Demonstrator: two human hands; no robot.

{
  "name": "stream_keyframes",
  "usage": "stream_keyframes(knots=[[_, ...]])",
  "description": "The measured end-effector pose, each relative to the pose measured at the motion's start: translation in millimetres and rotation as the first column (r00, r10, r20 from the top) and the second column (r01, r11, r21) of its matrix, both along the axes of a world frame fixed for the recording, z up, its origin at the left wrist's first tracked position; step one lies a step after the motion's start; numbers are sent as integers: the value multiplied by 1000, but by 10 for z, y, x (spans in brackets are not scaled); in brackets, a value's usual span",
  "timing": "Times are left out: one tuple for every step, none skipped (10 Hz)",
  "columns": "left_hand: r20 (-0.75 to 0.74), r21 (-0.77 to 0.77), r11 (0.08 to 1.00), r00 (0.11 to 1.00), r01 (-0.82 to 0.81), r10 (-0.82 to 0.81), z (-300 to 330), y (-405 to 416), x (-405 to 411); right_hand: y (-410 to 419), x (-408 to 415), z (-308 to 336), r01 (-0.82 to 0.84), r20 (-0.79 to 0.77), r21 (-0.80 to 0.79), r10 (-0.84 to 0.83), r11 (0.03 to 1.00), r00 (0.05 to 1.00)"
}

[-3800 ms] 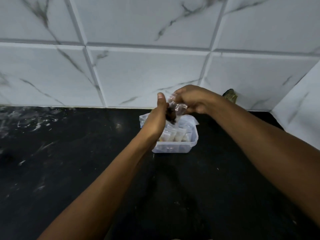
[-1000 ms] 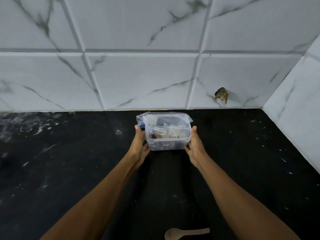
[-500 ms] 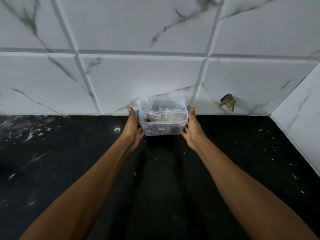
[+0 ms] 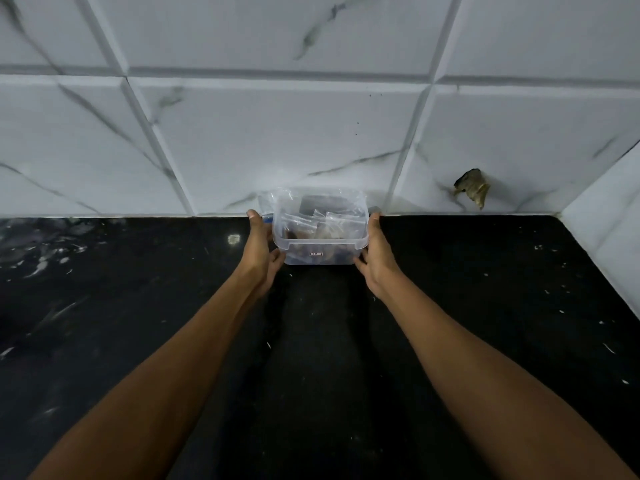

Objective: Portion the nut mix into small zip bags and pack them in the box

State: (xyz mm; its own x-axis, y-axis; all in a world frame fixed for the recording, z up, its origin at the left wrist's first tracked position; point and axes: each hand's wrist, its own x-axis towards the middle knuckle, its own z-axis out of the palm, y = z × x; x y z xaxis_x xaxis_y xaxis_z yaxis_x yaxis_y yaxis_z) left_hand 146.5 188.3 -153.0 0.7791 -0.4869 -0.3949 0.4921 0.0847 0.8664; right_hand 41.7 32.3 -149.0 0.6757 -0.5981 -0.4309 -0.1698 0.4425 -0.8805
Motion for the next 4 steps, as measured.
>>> stream_keyframes(knots=[[4, -1, 1000, 1000, 6, -6, -46, 12, -2, -3, 0, -64, 10, -12, -17, -10, 1000, 1000], [-3, 31, 999, 1000, 26, -25, -7, 48, -44, 28, -52, -22, -8, -20, -46, 7, 999, 1000], [-4, 111, 994, 1000, -12, 12, -31, 162, -122, 20, -187, -26, -34, -77, -66, 29, 997, 997], [-29, 114, 993, 1000, 6, -3, -67, 388, -301, -14, -422, -5, -32, -81, -49, 28, 998, 996]])
